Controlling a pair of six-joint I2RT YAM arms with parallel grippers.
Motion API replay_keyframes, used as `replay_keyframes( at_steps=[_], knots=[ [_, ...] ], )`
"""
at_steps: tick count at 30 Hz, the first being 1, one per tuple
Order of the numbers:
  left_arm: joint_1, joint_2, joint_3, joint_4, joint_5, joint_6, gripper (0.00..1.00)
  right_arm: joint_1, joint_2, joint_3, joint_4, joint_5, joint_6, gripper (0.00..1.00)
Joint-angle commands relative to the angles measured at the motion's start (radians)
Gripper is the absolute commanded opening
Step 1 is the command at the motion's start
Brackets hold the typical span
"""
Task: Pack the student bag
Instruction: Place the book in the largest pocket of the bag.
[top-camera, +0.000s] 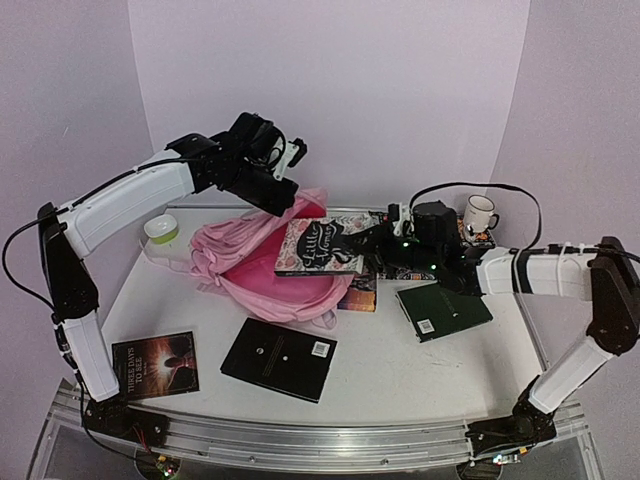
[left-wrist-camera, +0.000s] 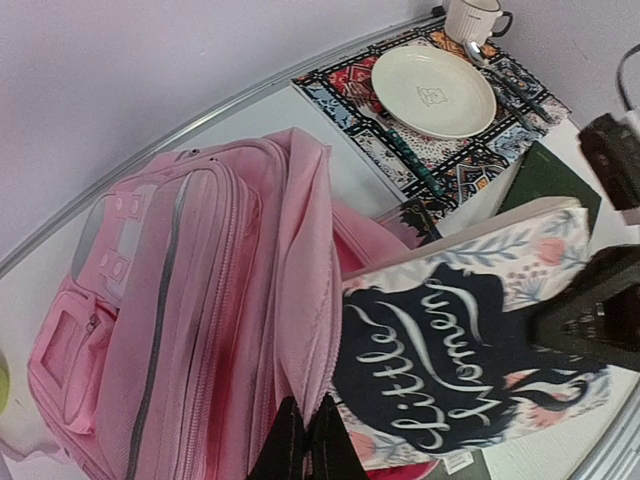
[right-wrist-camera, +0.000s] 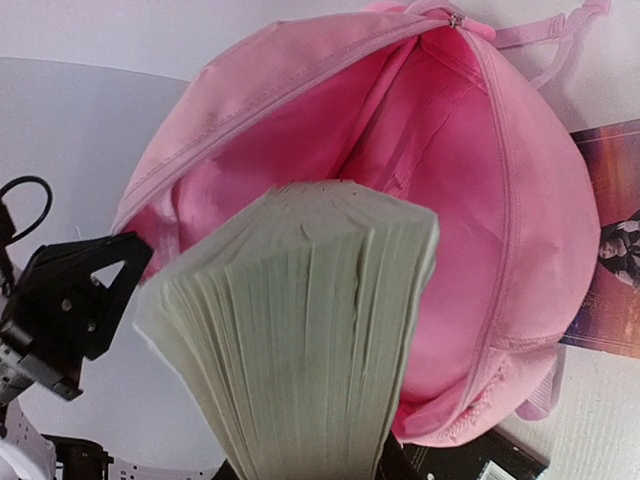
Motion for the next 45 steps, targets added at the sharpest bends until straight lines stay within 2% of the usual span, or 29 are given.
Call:
replay_keyframes(
  at_steps=[1,13,18,24,26,29,37,41,45],
  knots=[
    [-0.016,-0.105,0.073,0.092,0.151,-0.07,0.0,0.023,0.063,0.108,0.201,0.089,0.069,0.0],
    [-0.073,-0.125,0.02,0.144,0.208,-0.134,0.0,0.079,0.361,0.258,0.384,0.263,0.203,0.0],
    [-0.074,-0.153,-0.046,0.194,0.179,-0.147,0.0,0.11,0.479,0.354,0.388,0.388,0.2,0.0],
    [-0.073,-0.182,-0.124,0.254,0.18,-0.152,0.0,0.133,0.635,0.493,0.376,0.461,0.2,0.01],
    [-0.073,-0.186,-0.146,0.267,0.184,-0.155,0.0,0.144,0.676,0.548,0.343,0.47,0.175,0.05],
    [-0.073,-0.195,-0.167,0.289,0.191,-0.16,0.0,0.159,0.736,0.642,0.243,0.465,0.127,0.22],
    [-0.045,-0.228,-0.282,0.328,0.114,-0.175,0.0,0.162,0.785,0.748,0.035,0.286,0.001,0.51],
    [-0.031,-0.234,-0.322,0.347,0.066,-0.182,0.0,0.162,0.759,0.74,-0.047,0.199,-0.069,0.56],
    [-0.011,-0.24,-0.341,0.355,0.045,-0.182,0.0,0.167,0.735,0.749,-0.15,0.093,-0.142,0.57]
  ],
)
